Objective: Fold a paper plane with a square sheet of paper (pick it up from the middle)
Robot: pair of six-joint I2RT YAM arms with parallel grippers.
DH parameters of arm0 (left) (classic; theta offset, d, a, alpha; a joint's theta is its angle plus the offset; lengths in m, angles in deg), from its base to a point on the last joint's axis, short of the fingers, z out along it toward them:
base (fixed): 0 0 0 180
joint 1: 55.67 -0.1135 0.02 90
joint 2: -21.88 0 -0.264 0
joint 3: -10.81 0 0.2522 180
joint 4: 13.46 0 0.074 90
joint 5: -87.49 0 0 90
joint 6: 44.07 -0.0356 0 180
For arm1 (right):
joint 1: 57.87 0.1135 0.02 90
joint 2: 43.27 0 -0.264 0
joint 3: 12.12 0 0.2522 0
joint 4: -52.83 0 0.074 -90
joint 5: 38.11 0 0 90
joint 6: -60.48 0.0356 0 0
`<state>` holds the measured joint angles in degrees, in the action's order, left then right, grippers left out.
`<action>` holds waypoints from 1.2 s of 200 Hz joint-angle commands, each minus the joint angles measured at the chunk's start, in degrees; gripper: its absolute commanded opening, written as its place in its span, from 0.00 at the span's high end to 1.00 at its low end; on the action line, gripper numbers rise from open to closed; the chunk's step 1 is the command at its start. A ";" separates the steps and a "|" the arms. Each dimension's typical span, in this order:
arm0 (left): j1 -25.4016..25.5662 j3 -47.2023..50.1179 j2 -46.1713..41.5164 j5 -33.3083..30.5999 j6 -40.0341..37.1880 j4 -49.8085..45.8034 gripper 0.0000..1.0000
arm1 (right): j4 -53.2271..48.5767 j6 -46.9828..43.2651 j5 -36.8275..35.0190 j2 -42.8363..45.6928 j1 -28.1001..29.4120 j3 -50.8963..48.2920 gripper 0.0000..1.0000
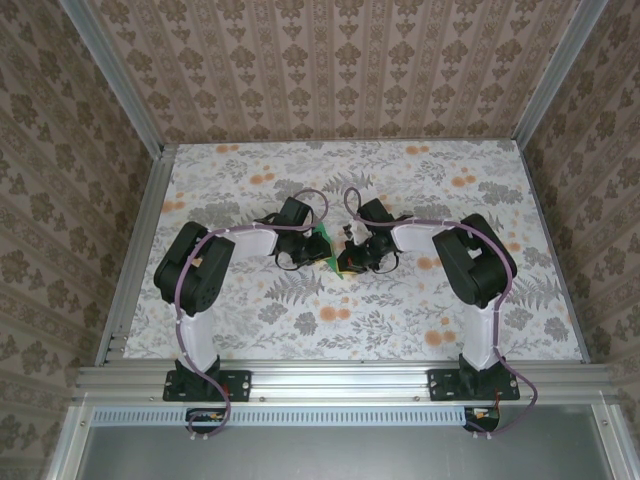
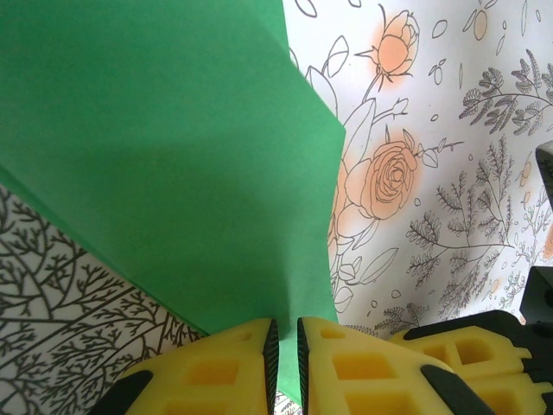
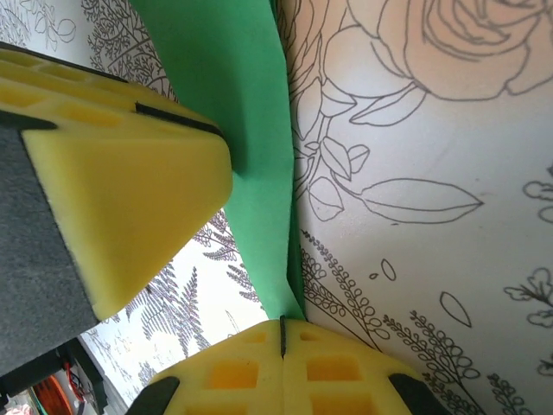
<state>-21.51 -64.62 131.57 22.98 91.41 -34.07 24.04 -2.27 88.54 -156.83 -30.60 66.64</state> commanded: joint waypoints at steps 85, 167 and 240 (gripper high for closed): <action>-3.50 -0.32 1.25 3.05 -1.50 1.48 0.79 | -14.23 -6.12 -11.78 -0.72 1.64 -1.98 0.95; -7.61 -3.26 3.13 5.50 -6.46 -0.57 0.77 | -18.20 -6.99 -18.78 -1.13 3.05 -1.36 0.95; -11.07 -7.14 4.67 4.56 -9.75 -3.88 0.77 | -18.64 -7.27 -19.74 -1.38 3.51 -1.44 0.95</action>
<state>-31.37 -69.60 133.96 28.84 84.72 -35.71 17.62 -8.41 77.74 -154.97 -27.30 68.32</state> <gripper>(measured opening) 0.228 0.057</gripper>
